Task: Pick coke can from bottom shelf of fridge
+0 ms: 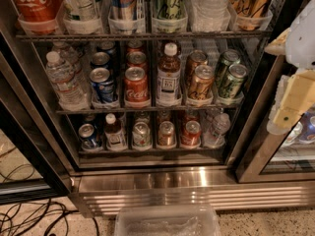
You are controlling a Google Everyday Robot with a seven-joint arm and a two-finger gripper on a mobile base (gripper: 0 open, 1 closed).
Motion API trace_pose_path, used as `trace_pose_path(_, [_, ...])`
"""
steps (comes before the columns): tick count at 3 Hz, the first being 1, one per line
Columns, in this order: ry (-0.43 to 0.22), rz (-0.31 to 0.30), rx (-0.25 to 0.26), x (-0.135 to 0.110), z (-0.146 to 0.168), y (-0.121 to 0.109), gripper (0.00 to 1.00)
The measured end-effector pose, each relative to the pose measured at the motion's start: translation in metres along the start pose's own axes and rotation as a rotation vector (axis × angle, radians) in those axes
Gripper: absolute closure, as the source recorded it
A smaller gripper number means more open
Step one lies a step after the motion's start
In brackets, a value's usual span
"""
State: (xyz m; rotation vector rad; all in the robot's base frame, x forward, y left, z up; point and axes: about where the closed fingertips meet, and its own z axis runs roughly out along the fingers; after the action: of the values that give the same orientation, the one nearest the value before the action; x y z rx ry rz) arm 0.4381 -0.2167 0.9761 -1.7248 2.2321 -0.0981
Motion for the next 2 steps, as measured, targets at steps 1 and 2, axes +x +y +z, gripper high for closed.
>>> trace_pose_path(1, [0.000, 0.005, 0.016, 0.000, -0.001, -0.002, 0.00])
trace_pose_path(2, [-0.037, 0.073, 0.000, 0.011, 0.030, 0.012, 0.00])
